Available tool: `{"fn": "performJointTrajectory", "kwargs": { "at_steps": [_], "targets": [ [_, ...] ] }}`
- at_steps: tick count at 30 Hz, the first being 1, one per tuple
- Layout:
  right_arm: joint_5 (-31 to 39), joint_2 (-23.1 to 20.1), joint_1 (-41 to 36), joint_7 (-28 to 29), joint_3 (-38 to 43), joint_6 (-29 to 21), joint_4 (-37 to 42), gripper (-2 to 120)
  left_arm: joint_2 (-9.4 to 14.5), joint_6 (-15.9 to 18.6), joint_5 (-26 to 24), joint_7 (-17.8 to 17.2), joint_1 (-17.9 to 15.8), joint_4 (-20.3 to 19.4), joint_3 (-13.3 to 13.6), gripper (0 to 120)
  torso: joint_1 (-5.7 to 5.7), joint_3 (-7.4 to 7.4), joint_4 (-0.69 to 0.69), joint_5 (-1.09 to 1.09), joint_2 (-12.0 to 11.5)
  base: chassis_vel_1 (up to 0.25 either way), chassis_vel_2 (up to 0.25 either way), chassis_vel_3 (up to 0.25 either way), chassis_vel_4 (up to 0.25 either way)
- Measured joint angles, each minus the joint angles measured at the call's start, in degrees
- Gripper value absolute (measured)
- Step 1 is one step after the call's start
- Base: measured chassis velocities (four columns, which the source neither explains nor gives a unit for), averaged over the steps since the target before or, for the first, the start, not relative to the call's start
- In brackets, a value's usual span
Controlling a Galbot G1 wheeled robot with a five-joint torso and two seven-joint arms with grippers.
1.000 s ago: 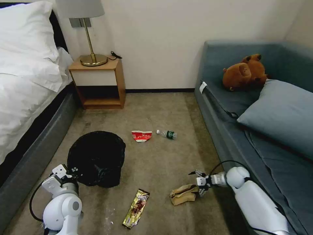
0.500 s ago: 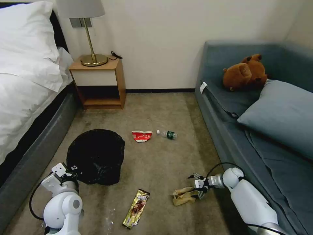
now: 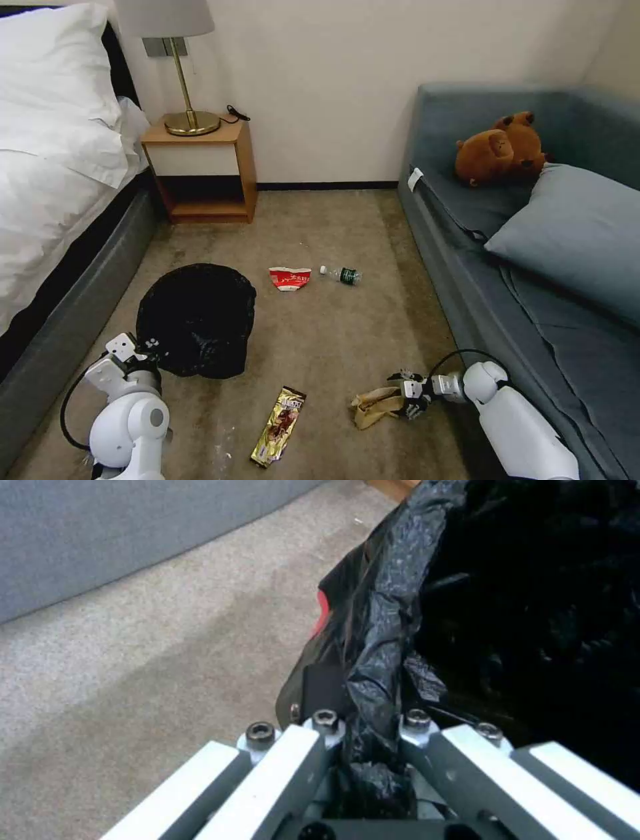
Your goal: Pick up the trash bin, then pick up the garbage on the floor and place it into the trash bin.
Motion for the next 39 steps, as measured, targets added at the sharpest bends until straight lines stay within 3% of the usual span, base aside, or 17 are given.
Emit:
{"fn": "performJointTrajectory", "kwargs": {
  "at_steps": [2, 5, 7, 10, 17, 19, 33, 39],
  "targets": [
    [-0.04, 0.11, -0.45, 0.17, 0.5, -0.16, 0.22, 57, 0.08, -0.24, -0.2, 0.01, 0.19, 0.02, -0.03, 1, 0.0, 0.0, 0.0, 0.02, 0.0, 0.0, 0.0, 0.0, 0.0],
    [-0.11, 0.11, -0.57, 0.17, 0.75, -0.24, 0.3, 53, 0.13, -0.45, -0.4, 0.04, 0.29, 0.05, -0.07, 1, 0.0, 0.01, 0.01, 0.03, 0.0, 0.0, 0.0, 0.0, 0.0],
    [-0.29, 0.41, -0.64, 0.36, 1.58, -0.58, 0.35, 39, 0.33, -0.77, -0.8, 0.09, 0.35, 0.25, -0.28, 1, 0.0, 0.01, 0.02, 0.03, 0.0, 0.0, 0.0, 0.0, 0.0],
    [-0.36, 1.15, -0.66, 0.52, 2.02, -0.97, 0.47, 29, 0.46, -0.85, -1.05, 0.1, 0.21, 0.45, -0.37, 1, 0.0, 0.01, 0.01, 0.02, -0.01, 0.0, 0.0, 0.0, 0.0],
    [-0.41, 1.93, -0.84, 0.55, 1.83, -1.27, 1.24, 12, 0.71, -0.86, -1.33, 0.1, -0.09, 0.54, -0.47, 1, 0.0, 0.01, 0.02, 0.01, -0.01, 0.0, 0.0, 0.0, 0.0],
    [-0.52, 2.28, -1.02, 0.57, 1.75, -1.43, 1.85, 0, 0.71, -0.86, -1.34, 0.1, -0.22, 0.61, -0.44, 1, 0.0, 0.01, 0.01, 0.01, -0.01, 0.0, 0.0, 0.0, 0.0],
    [3.09, 0.9, -0.8, 0.64, 1.82, -1.79, 3.52, 0, 0.2, -0.87, -0.55, 0.14, -1.14, 1.13, 0.16, 1, 0.0, 0.01, 0.01, 0.01, -0.01, 0.0, 0.0, 0.0, 0.0],
    [11.78, -0.67, 1.31, 1.28, 1.22, -4.16, 8.74, 0, 0.01, -1.47, 0.18, 0.14, -1.41, 2.1, 0.92, 1, 0.0, 0.01, 0.03, 0.01, -0.01, 0.0, 0.0, 0.0, 0.0]
  ]
}}
